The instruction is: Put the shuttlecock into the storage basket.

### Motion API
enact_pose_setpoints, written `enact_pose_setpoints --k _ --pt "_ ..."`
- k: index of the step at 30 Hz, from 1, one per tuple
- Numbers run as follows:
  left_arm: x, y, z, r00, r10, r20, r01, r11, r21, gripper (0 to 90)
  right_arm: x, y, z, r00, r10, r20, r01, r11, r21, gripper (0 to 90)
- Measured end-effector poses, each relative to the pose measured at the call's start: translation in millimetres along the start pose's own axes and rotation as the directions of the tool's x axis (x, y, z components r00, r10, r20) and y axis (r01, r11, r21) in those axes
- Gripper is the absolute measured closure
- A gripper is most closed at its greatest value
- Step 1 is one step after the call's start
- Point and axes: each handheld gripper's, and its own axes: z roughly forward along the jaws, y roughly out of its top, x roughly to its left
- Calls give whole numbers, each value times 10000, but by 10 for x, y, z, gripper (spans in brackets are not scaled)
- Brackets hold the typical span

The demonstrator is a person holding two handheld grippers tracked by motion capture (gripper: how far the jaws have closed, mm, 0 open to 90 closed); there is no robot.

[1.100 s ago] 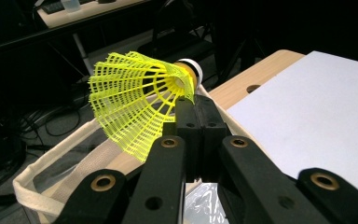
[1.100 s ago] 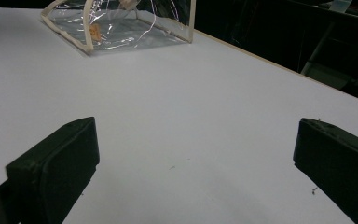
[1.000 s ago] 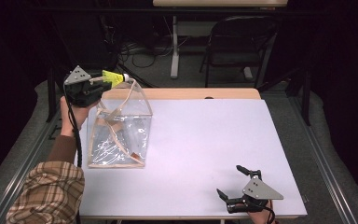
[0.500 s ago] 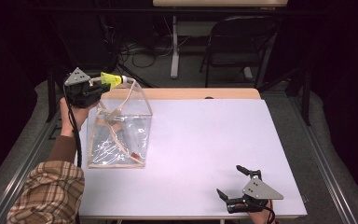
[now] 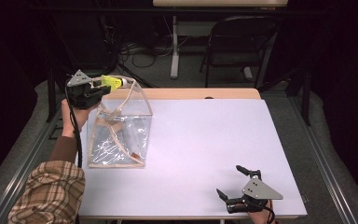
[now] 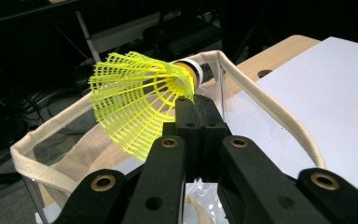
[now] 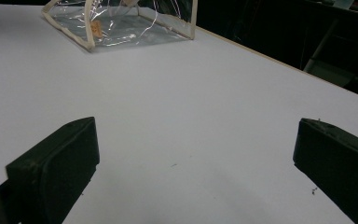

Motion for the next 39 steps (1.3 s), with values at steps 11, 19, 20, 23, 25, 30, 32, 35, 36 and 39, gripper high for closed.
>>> enact_pose_setpoints --k 11,19,20,23,25,30,32,35,36,39 --pt "2 -58 60 10000 -53 19 52 9998 217 900 2 -2 4 10000 4 -18 -4 10000 28 1" --pt "-13 -86 105 10000 -34 23 34 9993 364 900 -1 -5 -1 10000 2 -47 -2 10000 40 1" --pt "-17 -91 114 10000 -22 21 21 9992 402 900 -1 -6 -1 10000 -7 -51 7 10000 11 1" --pt "-25 -105 143 10000 -17 49 15 9988 497 900 -4 -8 -3 10000 12 -44 -12 10000 21 1" --pt "-26 -111 159 10000 3 61 -6 9985 553 900 -3 -9 -2 10000 8 -48 -8 10000 31 1" --pt "-21 -123 181 10000 5 50 -9 9978 663 900 -2 -11 2 10000 15 -49 -14 10000 26 1" --pt "-19 -126 192 10000 29 62 -34 9971 755 900 -3 -13 2 10000 7 -58 -7 10000 23 2" --pt "-19 -131 207 10000 12 72 -18 9967 809 900 -8 -16 -4 10000 38 -52 -38 10000 62 2" --pt "-20 -133 212 10000 -2 73 -4 9965 838 900 -8 -18 -5 10000 62 -52 -62 10000 64 1" --pt "-19 -143 225 10000 -14 84 7 9961 885 900 -11 -22 -6 9999 91 -52 -90 9999 55 2"
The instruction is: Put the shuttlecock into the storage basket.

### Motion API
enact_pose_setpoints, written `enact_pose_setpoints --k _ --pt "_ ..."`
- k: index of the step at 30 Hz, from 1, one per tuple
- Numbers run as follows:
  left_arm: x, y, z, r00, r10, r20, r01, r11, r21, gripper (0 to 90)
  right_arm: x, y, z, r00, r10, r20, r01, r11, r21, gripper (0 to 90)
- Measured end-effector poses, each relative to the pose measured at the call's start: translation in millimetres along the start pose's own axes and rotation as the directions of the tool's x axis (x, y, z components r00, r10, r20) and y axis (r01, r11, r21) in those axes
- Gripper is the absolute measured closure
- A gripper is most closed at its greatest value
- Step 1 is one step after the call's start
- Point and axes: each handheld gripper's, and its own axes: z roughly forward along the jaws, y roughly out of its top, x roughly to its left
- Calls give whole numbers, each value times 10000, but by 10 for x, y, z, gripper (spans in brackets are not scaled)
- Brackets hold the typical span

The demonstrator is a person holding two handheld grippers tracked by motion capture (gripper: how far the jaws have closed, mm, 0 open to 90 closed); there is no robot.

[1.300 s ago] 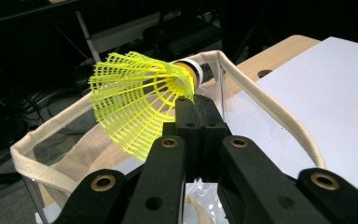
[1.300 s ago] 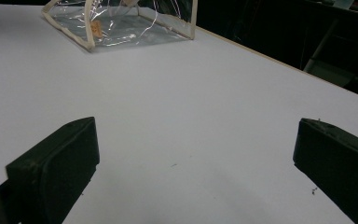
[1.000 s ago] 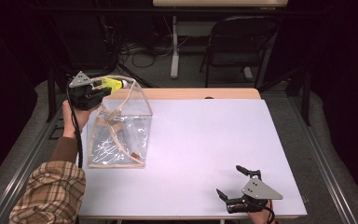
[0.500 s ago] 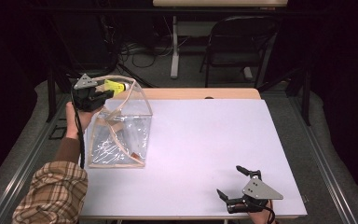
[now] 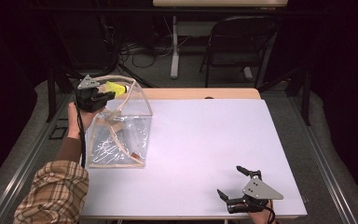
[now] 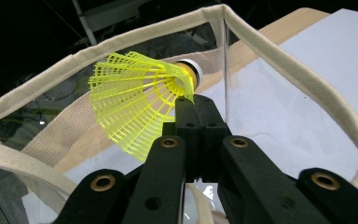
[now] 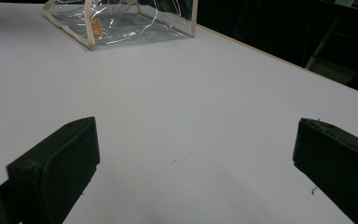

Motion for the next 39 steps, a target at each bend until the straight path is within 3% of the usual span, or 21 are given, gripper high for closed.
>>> enact_pose_setpoints --k 17,18,23,28,33,39 --pt "15 -48 68 9999 -107 -10 107 9995 307 888 -9 -6 9 10000 11 -68 -11 10000 -33 2" --pt "19 -50 68 9999 -163 -29 163 9996 241 867 -8 -6 9 10000 13 -66 -13 10000 -27 2" --pt "28 -39 11 9988 -454 -164 452 9989 -97 564 3 2 8 10000 -41 -53 41 10000 30 2" --pt "20 -19 -94 9971 -695 -321 680 9967 -450 355 15 8 11 10000 -66 -22 66 10000 13 2" --pt "-33 25 -240 9963 -794 -314 764 9932 -883 198 23 7 21 9999 -100 -36 101 9999 49 2" --pt "-140 65 -368 9979 -622 -189 595 9910 -1198 98 21 6 11 10000 -90 -14 90 9999 75 2"
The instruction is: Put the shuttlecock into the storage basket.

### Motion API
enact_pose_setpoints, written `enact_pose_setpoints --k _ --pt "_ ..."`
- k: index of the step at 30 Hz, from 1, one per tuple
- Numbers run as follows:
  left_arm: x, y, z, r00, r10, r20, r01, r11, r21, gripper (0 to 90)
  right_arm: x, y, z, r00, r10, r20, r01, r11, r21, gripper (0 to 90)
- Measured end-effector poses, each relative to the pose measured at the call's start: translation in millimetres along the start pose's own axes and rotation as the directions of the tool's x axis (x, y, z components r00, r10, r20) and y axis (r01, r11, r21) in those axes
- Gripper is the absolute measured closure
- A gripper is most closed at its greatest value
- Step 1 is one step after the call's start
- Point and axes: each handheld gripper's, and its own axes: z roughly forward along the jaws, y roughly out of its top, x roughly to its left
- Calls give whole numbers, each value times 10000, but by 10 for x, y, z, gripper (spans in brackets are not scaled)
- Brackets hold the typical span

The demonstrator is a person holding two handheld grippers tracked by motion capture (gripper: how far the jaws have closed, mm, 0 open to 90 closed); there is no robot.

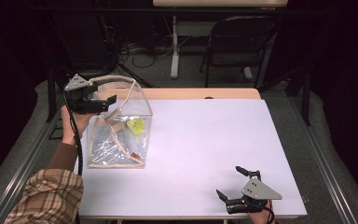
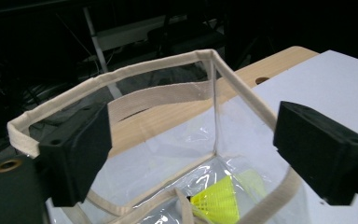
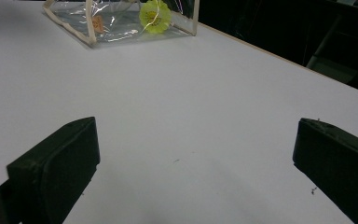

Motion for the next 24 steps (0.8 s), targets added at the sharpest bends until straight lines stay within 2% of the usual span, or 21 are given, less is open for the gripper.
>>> enact_pose_setpoints --k 5,18,24 --pt "-91 12 -82 9998 198 38 -198 9997 -109 46 0 0 -4 10000 -1 5 1 10000 -7 2" --pt "-176 -68 -192 9994 317 162 -315 9994 -152 14 1 1 -2 10000 3 5 -3 10000 -29 2" --pt "-295 -139 -274 9984 549 164 -545 9982 -241 2 2 1 -1 10000 6 4 -6 10000 -28 2"
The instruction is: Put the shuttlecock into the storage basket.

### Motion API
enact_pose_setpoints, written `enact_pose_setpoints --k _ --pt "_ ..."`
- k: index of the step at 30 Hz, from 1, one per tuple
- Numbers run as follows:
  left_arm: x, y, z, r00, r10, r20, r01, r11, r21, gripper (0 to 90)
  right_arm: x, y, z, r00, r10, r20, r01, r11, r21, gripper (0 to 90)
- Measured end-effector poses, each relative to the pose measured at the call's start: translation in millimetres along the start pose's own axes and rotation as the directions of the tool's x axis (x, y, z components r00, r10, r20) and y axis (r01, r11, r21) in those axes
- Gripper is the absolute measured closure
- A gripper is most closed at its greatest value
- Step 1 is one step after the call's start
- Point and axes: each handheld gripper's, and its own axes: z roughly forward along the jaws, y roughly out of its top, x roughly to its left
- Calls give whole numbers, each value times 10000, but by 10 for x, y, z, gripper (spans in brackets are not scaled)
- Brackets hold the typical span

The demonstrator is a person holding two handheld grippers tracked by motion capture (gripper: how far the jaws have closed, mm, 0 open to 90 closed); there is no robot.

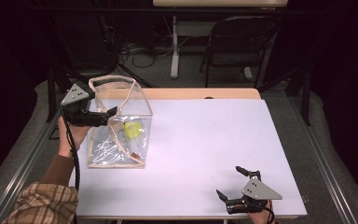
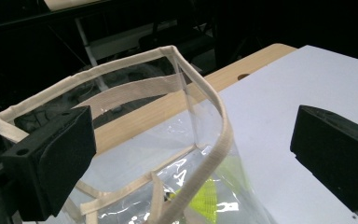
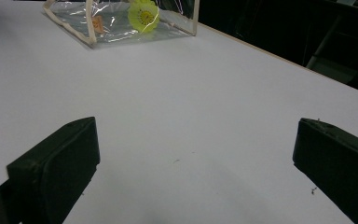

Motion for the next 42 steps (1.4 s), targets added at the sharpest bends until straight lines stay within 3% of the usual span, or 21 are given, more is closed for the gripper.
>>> enact_pose_setpoints --k 19,42 --pt "-263 -191 -217 9995 280 154 -274 9989 -382 1 1 -1 2 10000 14 -12 -14 10000 29 2" --pt "-485 -601 -372 9984 82 551 -58 9990 -437 0 6 -1 4 10000 -18 -21 18 10000 31 3"
